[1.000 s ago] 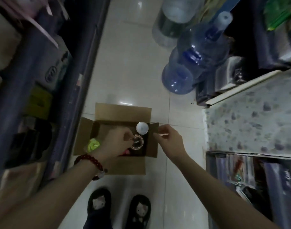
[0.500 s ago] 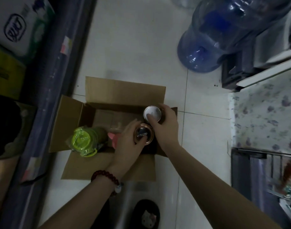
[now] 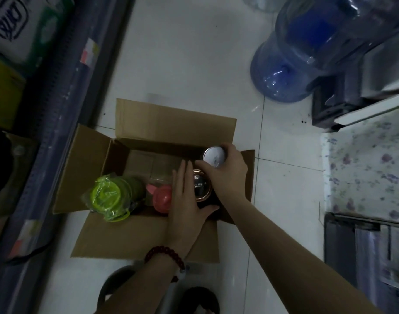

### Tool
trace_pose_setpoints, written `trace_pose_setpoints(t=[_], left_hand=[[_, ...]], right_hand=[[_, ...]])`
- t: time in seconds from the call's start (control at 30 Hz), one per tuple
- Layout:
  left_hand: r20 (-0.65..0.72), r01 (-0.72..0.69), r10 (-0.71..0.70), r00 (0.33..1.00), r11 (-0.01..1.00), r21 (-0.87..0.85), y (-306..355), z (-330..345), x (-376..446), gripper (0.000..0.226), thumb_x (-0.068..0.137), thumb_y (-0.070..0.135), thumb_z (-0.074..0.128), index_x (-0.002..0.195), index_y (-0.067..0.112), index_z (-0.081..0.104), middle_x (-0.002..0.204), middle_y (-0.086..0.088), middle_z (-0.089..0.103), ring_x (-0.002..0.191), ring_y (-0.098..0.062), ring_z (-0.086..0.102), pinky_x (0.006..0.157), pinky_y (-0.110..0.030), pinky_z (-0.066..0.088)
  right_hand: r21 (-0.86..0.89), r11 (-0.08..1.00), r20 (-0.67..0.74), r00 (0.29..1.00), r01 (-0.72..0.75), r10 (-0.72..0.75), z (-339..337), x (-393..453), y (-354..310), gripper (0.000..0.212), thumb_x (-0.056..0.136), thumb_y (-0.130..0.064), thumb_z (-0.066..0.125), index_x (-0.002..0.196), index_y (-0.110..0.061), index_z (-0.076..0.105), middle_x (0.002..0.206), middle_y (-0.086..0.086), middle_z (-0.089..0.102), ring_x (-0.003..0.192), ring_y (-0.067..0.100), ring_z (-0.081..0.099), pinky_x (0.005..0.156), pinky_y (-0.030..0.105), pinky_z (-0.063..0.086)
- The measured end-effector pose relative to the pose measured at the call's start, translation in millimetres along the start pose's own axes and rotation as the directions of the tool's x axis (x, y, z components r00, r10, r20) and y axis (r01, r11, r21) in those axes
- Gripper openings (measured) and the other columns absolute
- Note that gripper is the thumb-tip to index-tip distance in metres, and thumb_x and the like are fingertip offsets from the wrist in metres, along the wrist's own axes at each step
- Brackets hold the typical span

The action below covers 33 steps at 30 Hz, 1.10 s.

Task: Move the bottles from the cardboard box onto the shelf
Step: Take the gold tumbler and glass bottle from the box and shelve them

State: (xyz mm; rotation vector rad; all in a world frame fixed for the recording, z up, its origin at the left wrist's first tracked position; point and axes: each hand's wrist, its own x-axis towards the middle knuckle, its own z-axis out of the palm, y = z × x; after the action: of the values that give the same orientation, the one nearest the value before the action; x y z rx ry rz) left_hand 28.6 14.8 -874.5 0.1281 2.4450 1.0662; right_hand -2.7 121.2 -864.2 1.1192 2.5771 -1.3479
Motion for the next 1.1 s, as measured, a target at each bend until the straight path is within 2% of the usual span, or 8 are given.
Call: trace_pose_setpoints(t=[0.1, 0.23, 0.4, 0.57, 0.73, 0.9, 1.0, 1.1], left_hand=[[-0.106, -0.010, 0.007, 0.994, 0.999, -0.030, -6.0, -1.5, 4.4, 0.106, 0.067, 0.026, 0.082, 0.150, 0.019, 0.015, 0.158, 0.001, 0.014, 0.146, -0.018, 0.012, 0.117, -0.035, 0.022], [-0.229, -0.001, -0.025, 0.973, 0.993, -0.114, -18.9, -12.5, 15.4, 0.095, 0.067, 0.024, 0.082, 0.145, 0.021, 0.028, 0.153, -0.001, 0.028, 0.138, -0.012, 0.028, 0.107, -0.019, 0.022], [-0.205, -0.014, -0.009, 0.979, 0.993, -0.113, -28.2, -23.1, 23.2, 0.093, 0.064, 0.030, 0.083, 0.142, 0.025, 0.032, 0.142, 0.003, 0.037, 0.114, 0.015, 0.023, 0.098, -0.011, 0.026], [-0.159, 0.023, -0.039, 0.986, 0.995, -0.100, -25.4, -29.2, 23.0, 0.092, 0.061, 0.030, 0.086, 0.139, 0.023, 0.037, 0.138, 0.000, 0.042, 0.111, 0.008, 0.029, 0.092, -0.004, 0.023], [-0.150, 0.037, -0.044, 0.988, 0.998, -0.049, -18.5, -30.2, 14.6, 0.090, 0.058, 0.029, 0.087, 0.136, 0.019, 0.042, 0.136, -0.001, 0.046, 0.117, -0.004, 0.039, 0.083, 0.015, 0.008], [-0.121, 0.026, -0.030, 0.992, 0.999, -0.034, -10.0, -28.5, 1.1, 0.088, 0.057, 0.027, 0.088, 0.134, 0.012, 0.046, 0.135, -0.007, 0.049, 0.120, -0.014, 0.045, 0.087, 0.012, 0.009], [-0.145, 0.011, -0.008, 0.989, 1.000, 0.015, 0.3, -30.6, -6.9, 0.087, 0.057, 0.031, 0.087, 0.132, 0.013, 0.048, 0.133, -0.006, 0.052, 0.121, -0.018, 0.048, 0.085, 0.015, -0.001], [-0.125, -0.018, 0.020, 0.992, 1.000, 0.016, 13.6, -36.1, -12.9, 0.087, 0.059, 0.034, 0.085, 0.134, 0.019, 0.045, 0.136, -0.001, 0.048, 0.121, -0.011, 0.044, 0.097, -0.002, 0.014]], right_hand=[[-0.008, 1.000, -0.025, 1.000, 0.003, -0.003, 8.2, -0.6, 6.4, 0.069, 0.077, -0.038, 0.075, 0.135, -0.017, 0.044, 0.134, 0.003, 0.053, 0.122, 0.019, 0.051, 0.097, 0.025, 0.041], [0.058, 0.998, -0.080, 0.996, -0.031, 0.036, 22.0, -1.9, 7.7, 0.077, 0.080, -0.035, 0.071, 0.144, -0.019, 0.032, 0.142, 0.002, 0.044, 0.129, 0.020, 0.044, 0.094, 0.020, 0.033], [0.069, 0.996, -0.112, 0.991, -0.060, 0.068, 29.1, -1.5, 8.0, 0.091, 0.076, -0.039, 0.075, 0.148, -0.019, 0.023, 0.147, 0.001, 0.036, 0.134, 0.019, 0.038, 0.097, 0.021, 0.030], [0.050, 0.995, -0.122, 0.988, -0.091, 0.096, 22.9, 0.7, 6.6, 0.086, 0.075, -0.029, 0.078, 0.145, -0.019, 0.030, 0.145, 0.002, 0.042, 0.133, 0.022, 0.042, 0.096, 0.022, 0.030], [0.065, 0.994, -0.146, 0.985, -0.083, 0.091, 8.3, -9.8, 6.2, 0.074, 0.072, -0.027, 0.080, 0.134, -0.017, 0.042, 0.134, 0.002, 0.052, 0.124, 0.020, 0.051, 0.091, 0.019, 0.035], [0.081, 0.996, -0.181, 0.982, -0.045, 0.059, -13.7, -21.3, -0.9, 0.069, 0.072, -0.025, 0.080, 0.131, -0.018, 0.045, 0.129, -0.001, 0.055, 0.118, 0.015, 0.052, 0.091, 0.017, 0.036], [0.076, 0.997, -0.189, 0.982, -0.010, 0.024, -31.4, -28.2, -9.7, 0.069, 0.072, -0.028, 0.078, 0.132, -0.017, 0.045, 0.129, -0.001, 0.054, 0.112, 0.007, 0.049, 0.084, 0.005, 0.029], [0.061, 0.998, -0.189, 0.982, 0.034, -0.022, -53.3, -35.2, -21.1, 0.068, 0.073, -0.030, 0.077, 0.131, -0.018, 0.046, 0.127, -0.001, 0.055, 0.105, 0.001, 0.041, 0.080, 0.002, 0.025]])
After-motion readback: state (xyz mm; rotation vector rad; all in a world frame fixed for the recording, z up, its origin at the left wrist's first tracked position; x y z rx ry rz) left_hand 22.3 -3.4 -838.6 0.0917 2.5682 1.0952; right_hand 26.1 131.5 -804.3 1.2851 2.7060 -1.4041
